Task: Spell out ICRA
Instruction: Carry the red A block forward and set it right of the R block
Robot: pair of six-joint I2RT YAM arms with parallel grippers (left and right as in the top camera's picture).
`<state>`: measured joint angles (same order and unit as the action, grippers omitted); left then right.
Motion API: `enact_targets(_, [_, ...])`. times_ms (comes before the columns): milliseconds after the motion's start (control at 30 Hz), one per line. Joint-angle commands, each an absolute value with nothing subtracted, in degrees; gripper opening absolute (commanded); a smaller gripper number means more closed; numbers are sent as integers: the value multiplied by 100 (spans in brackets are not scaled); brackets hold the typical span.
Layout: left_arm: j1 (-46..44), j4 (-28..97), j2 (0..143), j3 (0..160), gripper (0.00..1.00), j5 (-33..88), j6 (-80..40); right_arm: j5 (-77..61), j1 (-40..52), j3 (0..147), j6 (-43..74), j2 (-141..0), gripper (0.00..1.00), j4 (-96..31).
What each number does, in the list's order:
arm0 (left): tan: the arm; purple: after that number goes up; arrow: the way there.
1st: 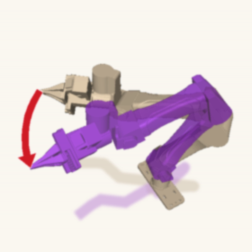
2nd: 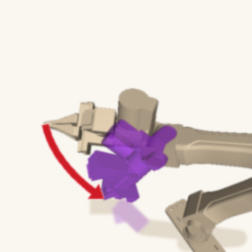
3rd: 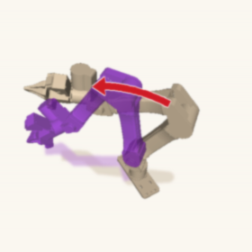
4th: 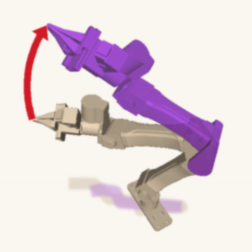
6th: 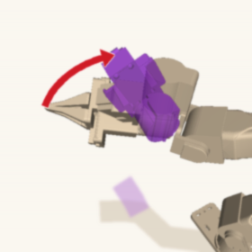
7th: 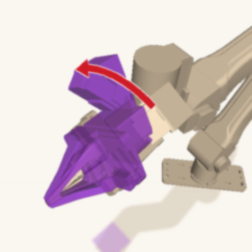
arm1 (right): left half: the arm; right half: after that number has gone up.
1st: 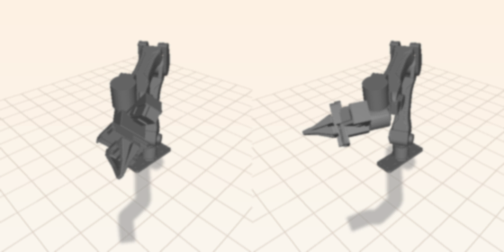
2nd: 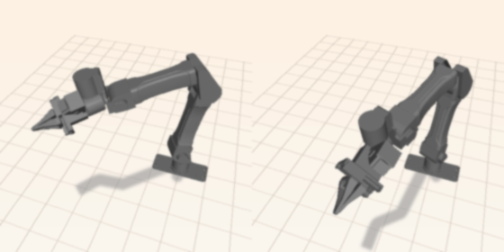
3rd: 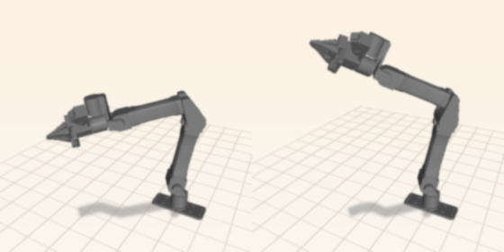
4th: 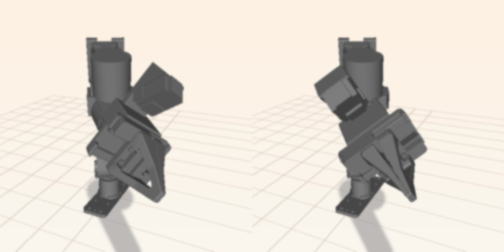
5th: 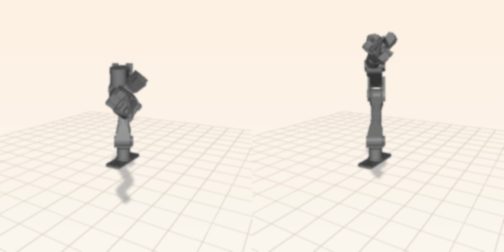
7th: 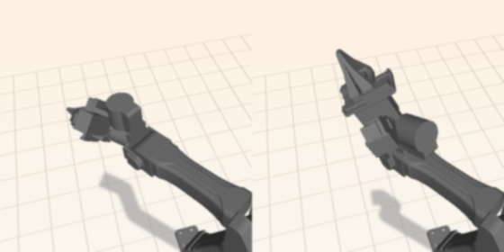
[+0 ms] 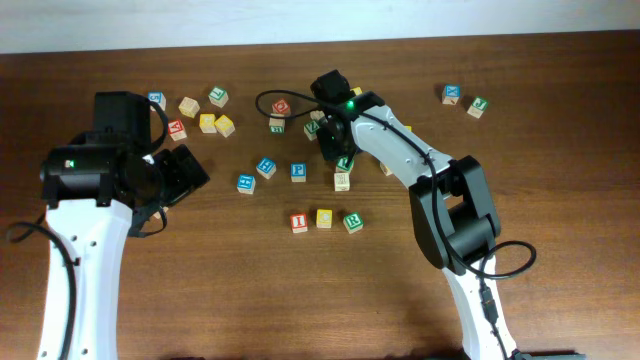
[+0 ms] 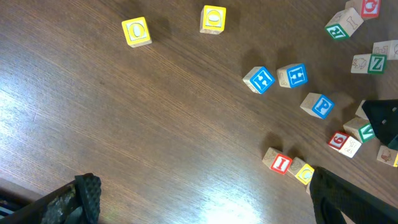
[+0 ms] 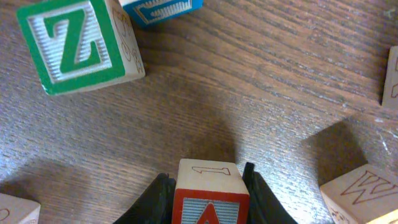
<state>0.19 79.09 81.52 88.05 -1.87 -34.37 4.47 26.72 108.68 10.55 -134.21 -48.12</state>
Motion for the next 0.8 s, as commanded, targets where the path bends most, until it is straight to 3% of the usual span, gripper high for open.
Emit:
enact_targets(0, [45,7898,8064,8827,99,-167,-3514,701,2687,10995,1074,-12838,23,-5050])
enact_targets(200, [45,7898,8064,8827,99,-167,-3514,797,2464,10995,1100,-11323,23,-6593])
enact_targets(367, [45,7896,8064,8827,99,-167,-3514,266,2381,10836,1135,-11266,23,-8040])
enact_targets(500, [45,7898,8064,8827,99,-167,-3514,-40,2381,9749,1398,-11288,23,-7738])
enact_targets(767, [45,7898,8064,8827,99,-167,-3514,-1142,2403,7839,1400,-11288,23,-5739])
